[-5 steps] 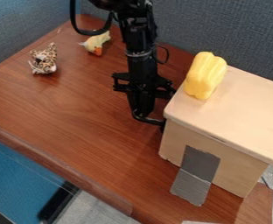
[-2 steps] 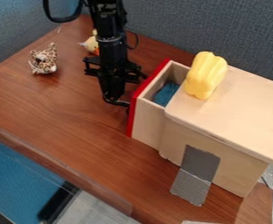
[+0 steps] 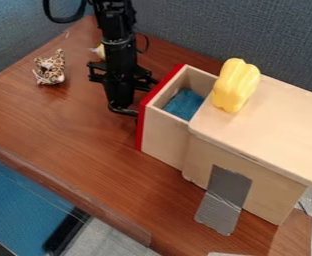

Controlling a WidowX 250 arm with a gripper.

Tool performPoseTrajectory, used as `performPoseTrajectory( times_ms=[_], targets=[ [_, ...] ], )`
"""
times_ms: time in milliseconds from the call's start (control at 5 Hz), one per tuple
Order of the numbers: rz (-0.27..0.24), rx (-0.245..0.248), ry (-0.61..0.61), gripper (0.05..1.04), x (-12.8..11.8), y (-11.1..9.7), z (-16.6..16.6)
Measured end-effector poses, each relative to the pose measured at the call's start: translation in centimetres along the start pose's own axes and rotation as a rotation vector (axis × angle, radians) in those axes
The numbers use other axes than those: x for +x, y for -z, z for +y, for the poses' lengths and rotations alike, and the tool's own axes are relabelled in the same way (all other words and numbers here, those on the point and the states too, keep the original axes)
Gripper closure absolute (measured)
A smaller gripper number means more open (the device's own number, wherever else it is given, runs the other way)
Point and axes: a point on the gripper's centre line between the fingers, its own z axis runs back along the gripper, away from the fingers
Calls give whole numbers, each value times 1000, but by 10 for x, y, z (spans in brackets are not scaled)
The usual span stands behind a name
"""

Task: Open the drawer

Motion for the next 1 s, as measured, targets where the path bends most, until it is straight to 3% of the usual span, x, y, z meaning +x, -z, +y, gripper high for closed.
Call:
performPoseTrajectory(
  times_ms=[200, 400, 600, 800, 1000],
  targets=[
    [-18, -15, -75, 676, 6, -4, 10],
    [-14, -47, -87, 364, 5, -6, 10],
    [-61, -91, -61, 108, 7, -34, 3],
    [-115, -97, -43, 81, 7, -58, 5],
    [-139, 7, -28, 83, -4, -76, 6]
  ],
)
